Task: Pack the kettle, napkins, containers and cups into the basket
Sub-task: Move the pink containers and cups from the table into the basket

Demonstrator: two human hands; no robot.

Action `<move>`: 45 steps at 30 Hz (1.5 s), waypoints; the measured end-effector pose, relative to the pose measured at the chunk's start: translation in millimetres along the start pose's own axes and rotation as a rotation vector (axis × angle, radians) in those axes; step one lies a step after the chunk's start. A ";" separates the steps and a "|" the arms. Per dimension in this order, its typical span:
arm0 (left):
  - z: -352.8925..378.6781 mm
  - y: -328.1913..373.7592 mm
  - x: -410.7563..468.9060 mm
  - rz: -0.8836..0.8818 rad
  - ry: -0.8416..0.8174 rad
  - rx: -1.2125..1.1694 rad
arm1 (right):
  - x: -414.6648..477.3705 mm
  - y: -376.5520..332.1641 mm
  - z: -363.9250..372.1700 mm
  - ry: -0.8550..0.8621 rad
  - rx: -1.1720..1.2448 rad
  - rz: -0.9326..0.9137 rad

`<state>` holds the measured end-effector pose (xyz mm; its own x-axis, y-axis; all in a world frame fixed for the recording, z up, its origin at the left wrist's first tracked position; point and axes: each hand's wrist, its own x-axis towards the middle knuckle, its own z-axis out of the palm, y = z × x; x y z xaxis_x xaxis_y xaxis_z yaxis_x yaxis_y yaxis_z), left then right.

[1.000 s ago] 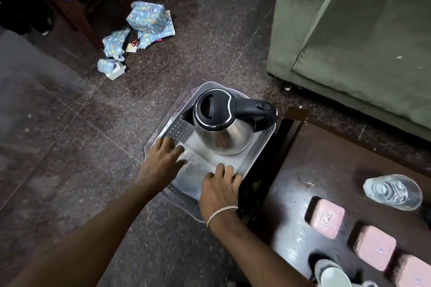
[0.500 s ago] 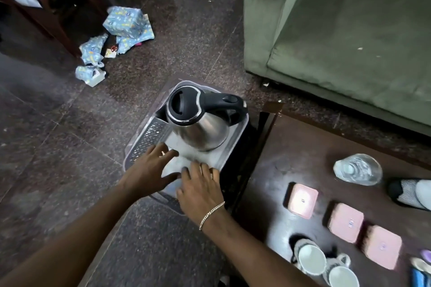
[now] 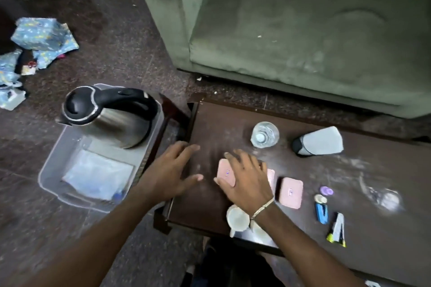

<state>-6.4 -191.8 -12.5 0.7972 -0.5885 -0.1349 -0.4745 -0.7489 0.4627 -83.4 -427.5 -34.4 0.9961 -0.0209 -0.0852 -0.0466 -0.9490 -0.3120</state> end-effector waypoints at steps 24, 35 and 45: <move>136.7 49.6 60.0 0.022 -0.412 0.209 | -34.4 133.2 52.8 -0.313 -0.066 0.056; 25.2 11.1 17.8 0.029 -0.253 0.176 | 13.3 23.3 9.3 -0.135 0.042 -0.085; -123.6 -77.6 -73.3 -0.135 -0.169 0.206 | 57.0 -146.9 -17.8 0.056 0.250 -0.295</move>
<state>18.1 -52.8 69.7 0.7928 -0.5091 -0.3351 -0.4484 -0.8596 0.2452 -18.5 -294.9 23.4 0.9717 0.2175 0.0918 0.2322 -0.8109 -0.5371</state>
